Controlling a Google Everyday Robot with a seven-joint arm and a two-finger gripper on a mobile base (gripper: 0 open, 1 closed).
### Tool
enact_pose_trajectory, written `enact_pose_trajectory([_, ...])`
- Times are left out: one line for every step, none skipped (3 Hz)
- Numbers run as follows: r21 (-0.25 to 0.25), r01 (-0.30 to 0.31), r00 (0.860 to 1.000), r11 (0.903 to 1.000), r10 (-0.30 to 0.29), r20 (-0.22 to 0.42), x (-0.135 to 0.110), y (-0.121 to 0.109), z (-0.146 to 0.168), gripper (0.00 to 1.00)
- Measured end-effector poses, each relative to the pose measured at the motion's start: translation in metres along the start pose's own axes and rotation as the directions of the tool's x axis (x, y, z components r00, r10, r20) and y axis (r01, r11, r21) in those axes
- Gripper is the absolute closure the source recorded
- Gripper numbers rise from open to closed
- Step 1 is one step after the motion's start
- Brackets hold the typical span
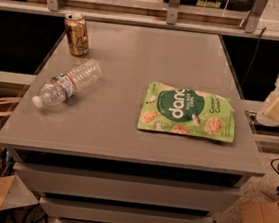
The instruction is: Pick water bottle
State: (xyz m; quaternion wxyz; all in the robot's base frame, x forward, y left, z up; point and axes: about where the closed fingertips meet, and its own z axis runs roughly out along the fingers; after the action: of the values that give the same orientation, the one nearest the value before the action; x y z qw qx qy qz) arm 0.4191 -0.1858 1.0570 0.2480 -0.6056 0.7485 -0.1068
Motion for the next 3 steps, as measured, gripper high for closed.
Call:
enact_pose_trajectory([0.021,0.007,1.000,0.9998,-0.007,-0.001,-0.002,-0.001,-0.012,0.00])
enact_pose_trajectory([0.014,0.031,0.999,0.9994,-0.031,-0.013,-0.007,-0.002,-0.011,0.00])
enact_pose_trajectory([-0.009,0.073,0.997,0.9973,-0.073,0.000,-0.019,-0.005,0.000,0.00])
